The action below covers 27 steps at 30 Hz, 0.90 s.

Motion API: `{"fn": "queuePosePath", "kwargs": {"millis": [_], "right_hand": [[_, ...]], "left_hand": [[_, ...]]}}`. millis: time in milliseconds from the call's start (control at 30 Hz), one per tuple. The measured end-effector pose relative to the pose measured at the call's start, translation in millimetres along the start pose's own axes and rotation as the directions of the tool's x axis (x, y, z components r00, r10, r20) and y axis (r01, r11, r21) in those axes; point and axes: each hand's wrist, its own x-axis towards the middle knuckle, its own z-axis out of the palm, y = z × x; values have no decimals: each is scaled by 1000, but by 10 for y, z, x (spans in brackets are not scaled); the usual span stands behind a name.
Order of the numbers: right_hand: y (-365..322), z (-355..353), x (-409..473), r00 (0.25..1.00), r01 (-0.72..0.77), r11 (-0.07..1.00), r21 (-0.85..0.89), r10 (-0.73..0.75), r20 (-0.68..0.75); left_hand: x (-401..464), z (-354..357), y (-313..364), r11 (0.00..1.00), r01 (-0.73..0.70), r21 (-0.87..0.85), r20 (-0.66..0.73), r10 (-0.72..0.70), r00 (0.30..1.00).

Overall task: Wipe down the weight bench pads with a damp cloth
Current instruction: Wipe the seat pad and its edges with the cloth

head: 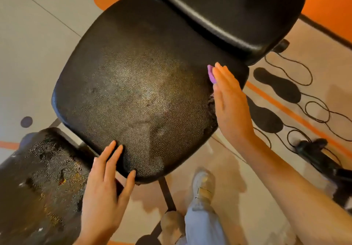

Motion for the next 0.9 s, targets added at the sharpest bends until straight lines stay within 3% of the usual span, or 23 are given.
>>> {"fn": "queuePosePath", "kwargs": {"millis": [100,300,467,600,733,800,833,900], "right_hand": [[-47,-72,-200,977,-114,930,349,168,-129],[-42,-133,-349,910,-139,791,596,339,-238],[185,-237,-298,820,-221,525,822,556,-135],[334,-229,-201,726,-249,285,925,687,-16],[446,-139,-97,690,-197,69,978,718,88],[436,-87,-39,707,-176,-51,983,688,162],[398,-67,-42,706,-174,-74,982,686,177],[244,5,-168,702,-172,3,985,702,120]], "left_hand": [[115,20,125,998,-57,-3,-25,57,998],[864,178,996,951,-282,-123,51,290,956],[1432,294,1607,917,-376,-135,125,392,911],[1591,444,1715,888,-447,-110,163,459,873],[1627,510,1630,865,-499,-46,178,499,848],[1639,522,1617,861,-506,-46,165,506,846],[1638,533,1615,859,-509,-46,163,510,845],[1641,550,1613,863,-504,-42,157,504,850]]}}
